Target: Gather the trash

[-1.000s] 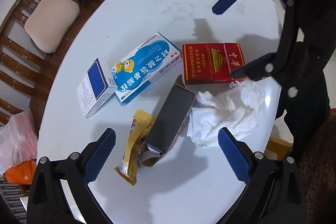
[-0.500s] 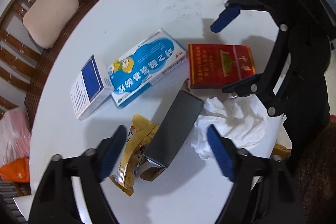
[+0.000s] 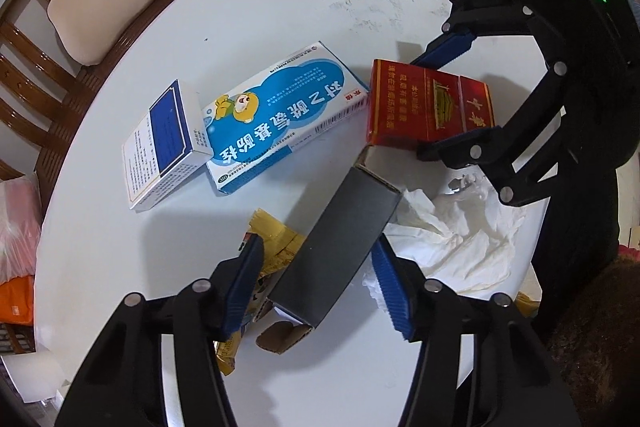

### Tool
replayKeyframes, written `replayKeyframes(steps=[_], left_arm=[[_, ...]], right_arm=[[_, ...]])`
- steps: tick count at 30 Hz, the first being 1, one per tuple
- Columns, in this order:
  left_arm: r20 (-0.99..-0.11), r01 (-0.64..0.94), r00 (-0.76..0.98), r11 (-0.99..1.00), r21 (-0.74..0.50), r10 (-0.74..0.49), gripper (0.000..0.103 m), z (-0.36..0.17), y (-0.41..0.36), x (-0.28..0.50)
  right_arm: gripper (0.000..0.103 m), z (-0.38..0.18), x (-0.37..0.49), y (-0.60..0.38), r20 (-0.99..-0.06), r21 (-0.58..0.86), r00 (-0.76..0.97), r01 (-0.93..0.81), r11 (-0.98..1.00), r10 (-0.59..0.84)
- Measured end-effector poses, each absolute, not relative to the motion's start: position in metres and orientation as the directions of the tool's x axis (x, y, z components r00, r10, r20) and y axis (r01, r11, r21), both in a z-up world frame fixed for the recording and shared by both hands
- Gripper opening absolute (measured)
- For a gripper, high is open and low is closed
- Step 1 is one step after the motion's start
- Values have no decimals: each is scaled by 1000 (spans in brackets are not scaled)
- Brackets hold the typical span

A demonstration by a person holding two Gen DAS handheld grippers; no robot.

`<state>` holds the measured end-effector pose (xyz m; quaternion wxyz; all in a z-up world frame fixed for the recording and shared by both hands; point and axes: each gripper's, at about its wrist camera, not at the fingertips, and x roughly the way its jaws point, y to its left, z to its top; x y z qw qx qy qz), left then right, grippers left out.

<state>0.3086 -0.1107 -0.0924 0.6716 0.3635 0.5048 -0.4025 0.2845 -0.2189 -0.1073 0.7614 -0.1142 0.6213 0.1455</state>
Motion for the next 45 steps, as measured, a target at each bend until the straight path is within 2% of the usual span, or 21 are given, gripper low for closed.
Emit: replayKeyframes(steps=[2, 7, 16, 28, 45], left_arm=[[-971, 906, 165, 416, 80, -173, 41, -93, -110, 308], [-974, 893, 163, 443, 78, -156, 27, -95, -109, 306], [-967, 758, 208, 649, 63, -149, 26, -90, -94, 332], [-974, 622, 193, 783, 29, -117, 26, -88, -82, 344], [-948, 566, 280, 824, 36, -150, 25, -46, -67, 319]], right_arm=[[57, -106, 284, -219, -979, 7, 187, -363, 932, 80], [56, -104, 280, -217, -978, 9, 194, -348, 937, 81], [56, -98, 279, -227, -974, -11, 219, -304, 953, 58], [56, -82, 273, -227, -964, -23, 262, -267, 963, 49], [56, -54, 261, -230, -943, -28, 328, -231, 972, 51]])
